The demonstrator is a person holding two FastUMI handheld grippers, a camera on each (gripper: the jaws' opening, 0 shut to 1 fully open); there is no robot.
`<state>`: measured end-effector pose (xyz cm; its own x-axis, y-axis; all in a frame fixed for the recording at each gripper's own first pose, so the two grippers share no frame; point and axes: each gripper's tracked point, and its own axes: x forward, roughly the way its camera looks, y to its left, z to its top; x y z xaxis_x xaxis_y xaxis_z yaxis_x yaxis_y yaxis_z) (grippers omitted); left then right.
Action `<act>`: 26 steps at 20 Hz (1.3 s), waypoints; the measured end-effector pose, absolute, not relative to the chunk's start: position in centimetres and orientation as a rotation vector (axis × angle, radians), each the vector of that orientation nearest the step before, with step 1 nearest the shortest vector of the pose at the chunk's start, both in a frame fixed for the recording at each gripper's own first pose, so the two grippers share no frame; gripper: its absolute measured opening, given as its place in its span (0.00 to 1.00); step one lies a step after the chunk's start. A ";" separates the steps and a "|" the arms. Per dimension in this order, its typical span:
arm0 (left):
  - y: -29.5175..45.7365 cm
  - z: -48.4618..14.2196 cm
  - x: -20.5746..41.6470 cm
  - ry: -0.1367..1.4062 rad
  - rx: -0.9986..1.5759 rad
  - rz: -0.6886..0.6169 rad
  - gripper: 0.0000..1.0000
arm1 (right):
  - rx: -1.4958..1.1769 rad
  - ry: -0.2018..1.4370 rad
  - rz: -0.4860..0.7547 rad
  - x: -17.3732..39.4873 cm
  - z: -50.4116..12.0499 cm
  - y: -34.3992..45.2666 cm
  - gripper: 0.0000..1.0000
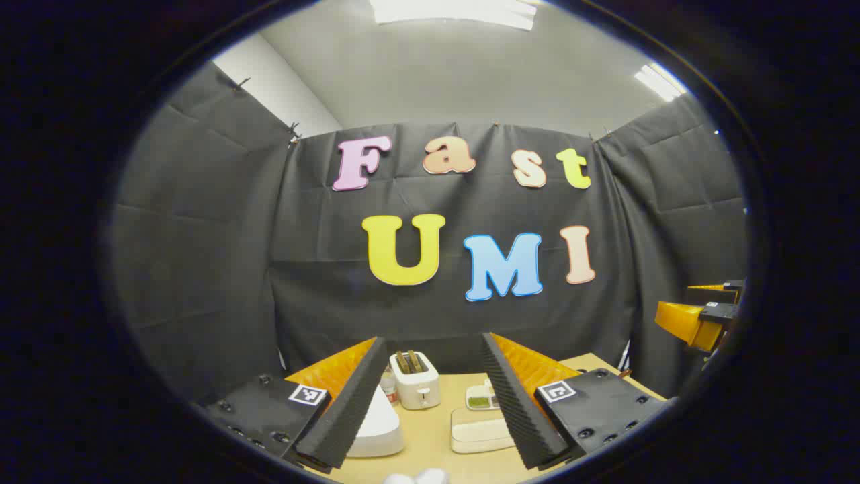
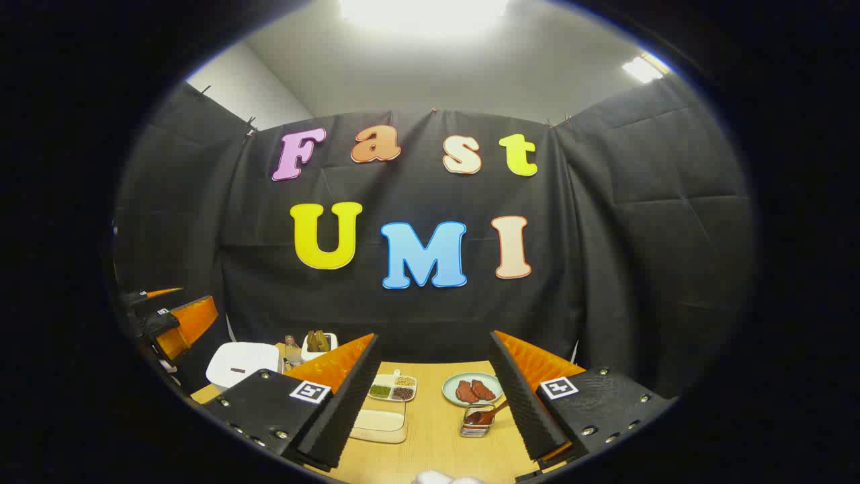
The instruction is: Close the left gripper, press the button to open the rice cooker; take a wooden spoon from the chopstick holder with the right hand, scoop a spoonful of rice and pour it into the rice cooker, then put the wooden spoon back into the chopstick holder.
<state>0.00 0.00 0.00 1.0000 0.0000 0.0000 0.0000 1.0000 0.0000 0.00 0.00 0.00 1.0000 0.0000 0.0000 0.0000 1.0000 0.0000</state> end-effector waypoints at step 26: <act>1.6 0.0 -0.3 0.044 0.006 0.066 0.75 | 0.014 0.044 0.012 0.5 0.6 1.4 0.93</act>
